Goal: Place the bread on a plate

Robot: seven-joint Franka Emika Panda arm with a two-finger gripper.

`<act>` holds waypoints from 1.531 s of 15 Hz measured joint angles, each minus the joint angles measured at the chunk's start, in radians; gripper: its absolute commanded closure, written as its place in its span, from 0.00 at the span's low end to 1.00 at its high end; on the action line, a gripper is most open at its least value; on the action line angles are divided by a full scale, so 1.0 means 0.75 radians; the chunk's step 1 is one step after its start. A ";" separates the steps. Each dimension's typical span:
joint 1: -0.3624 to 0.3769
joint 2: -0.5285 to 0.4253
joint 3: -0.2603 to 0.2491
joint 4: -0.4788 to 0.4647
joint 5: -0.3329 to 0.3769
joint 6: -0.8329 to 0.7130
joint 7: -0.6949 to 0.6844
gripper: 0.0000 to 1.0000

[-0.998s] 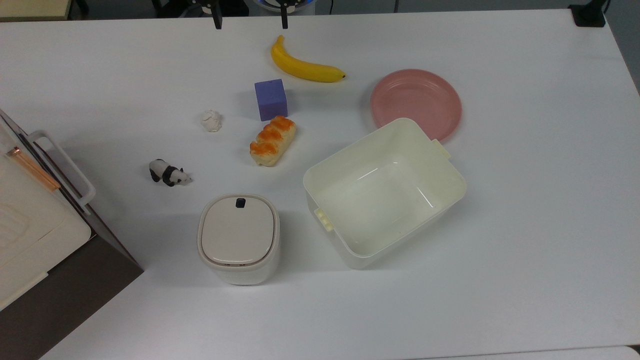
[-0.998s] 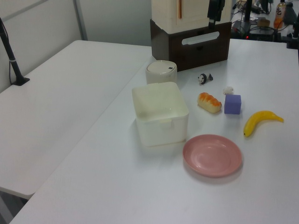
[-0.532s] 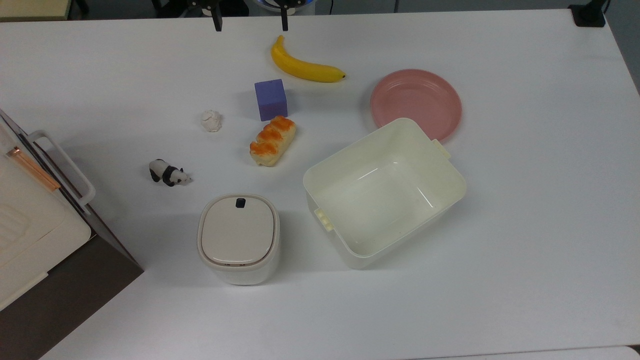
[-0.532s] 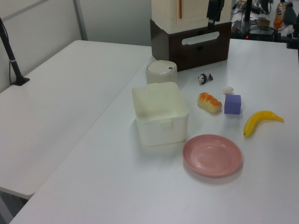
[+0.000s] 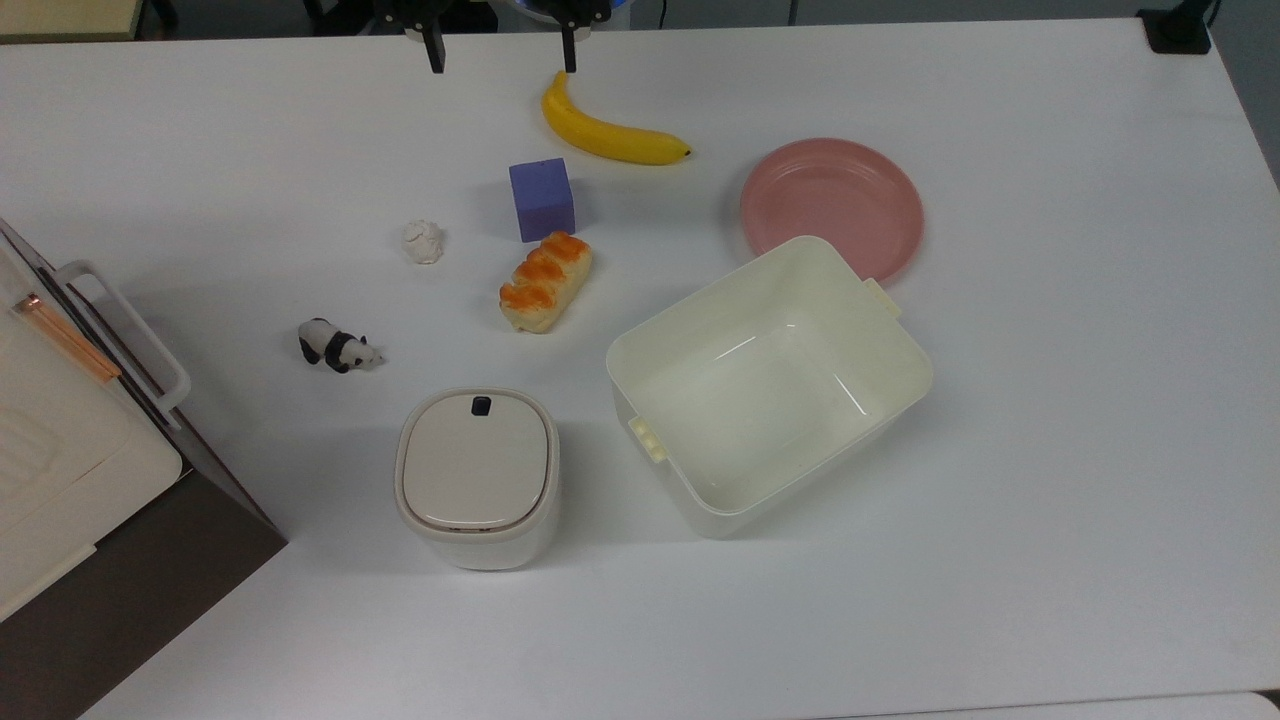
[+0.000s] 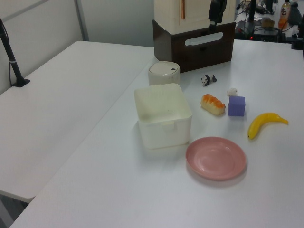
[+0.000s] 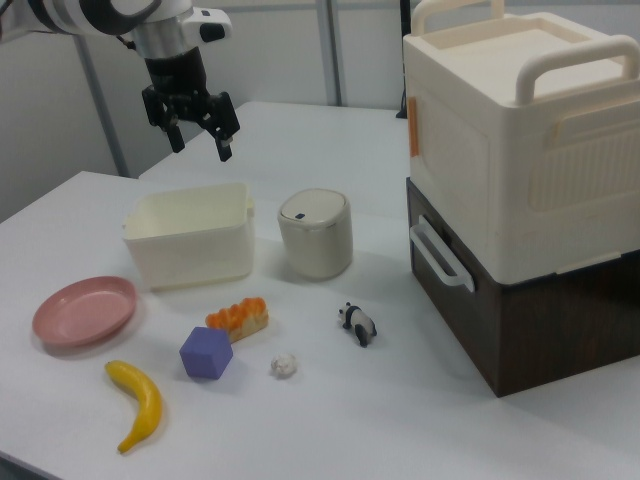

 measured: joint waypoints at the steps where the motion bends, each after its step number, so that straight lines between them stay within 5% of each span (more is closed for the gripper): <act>1: 0.000 0.000 0.000 0.000 0.000 0.000 0.000 0.00; 8: 0.007 0.038 0.000 -0.095 0.000 0.041 -0.027 0.00; 16: 0.017 0.106 0.000 -0.437 0.000 0.435 -0.042 0.00; 23: 0.038 0.163 0.000 -0.557 -0.001 0.573 -0.042 0.00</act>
